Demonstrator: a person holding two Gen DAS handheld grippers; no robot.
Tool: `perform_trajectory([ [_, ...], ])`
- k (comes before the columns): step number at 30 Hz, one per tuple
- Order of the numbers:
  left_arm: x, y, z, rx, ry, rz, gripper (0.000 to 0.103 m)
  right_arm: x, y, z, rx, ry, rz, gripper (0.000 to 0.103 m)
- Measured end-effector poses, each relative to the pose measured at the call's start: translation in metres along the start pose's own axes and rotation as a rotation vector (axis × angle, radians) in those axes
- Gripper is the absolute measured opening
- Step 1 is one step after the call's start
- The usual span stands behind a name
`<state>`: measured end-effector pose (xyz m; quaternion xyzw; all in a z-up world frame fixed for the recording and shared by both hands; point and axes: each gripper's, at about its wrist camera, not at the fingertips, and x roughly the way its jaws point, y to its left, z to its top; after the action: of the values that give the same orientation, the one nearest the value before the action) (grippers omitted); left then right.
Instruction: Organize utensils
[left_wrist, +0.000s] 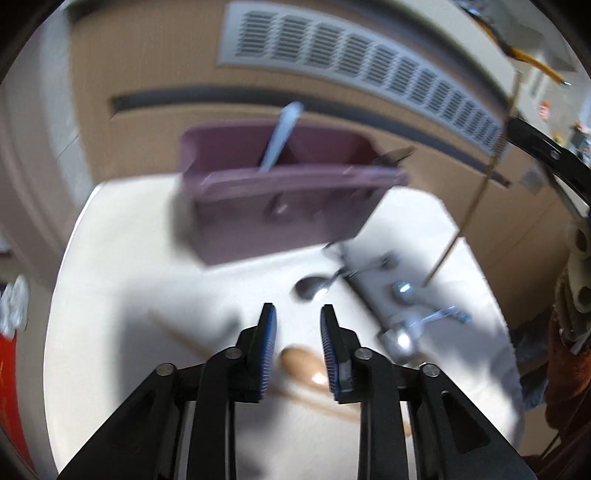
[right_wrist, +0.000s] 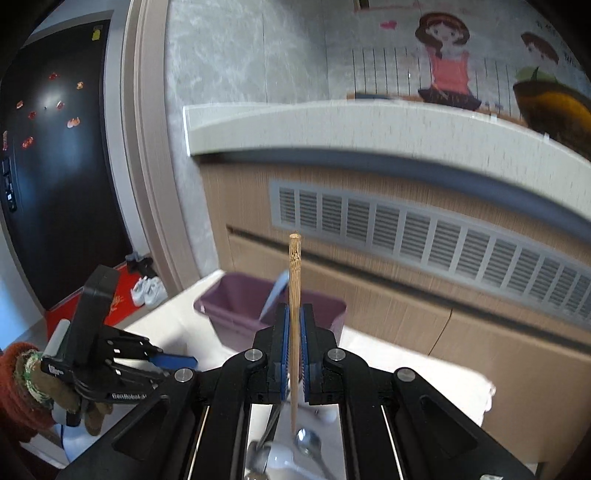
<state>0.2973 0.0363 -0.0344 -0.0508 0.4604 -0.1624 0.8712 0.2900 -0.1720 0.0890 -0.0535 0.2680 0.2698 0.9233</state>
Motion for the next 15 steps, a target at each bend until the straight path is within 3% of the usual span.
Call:
perform_trajectory([
  [4,0.007,0.031,-0.015,-0.191,0.083,0.07,0.037,0.005,0.005,-0.009,-0.012,0.02,0.005,0.005],
  [9,0.019,0.066,-0.021,-0.443,0.146,0.046,0.038,0.006,0.01,-0.009,-0.009,0.007,0.019,0.005],
  [11,0.026,0.067,-0.017,-0.465,0.158,0.045,0.038,0.007,0.012,-0.009,-0.01,0.005,0.018,0.005],
  [15,0.04,0.055,-0.011,-0.422,0.199,0.126,0.038,0.006,0.018,-0.01,-0.029,-0.003,0.013,0.005],
])
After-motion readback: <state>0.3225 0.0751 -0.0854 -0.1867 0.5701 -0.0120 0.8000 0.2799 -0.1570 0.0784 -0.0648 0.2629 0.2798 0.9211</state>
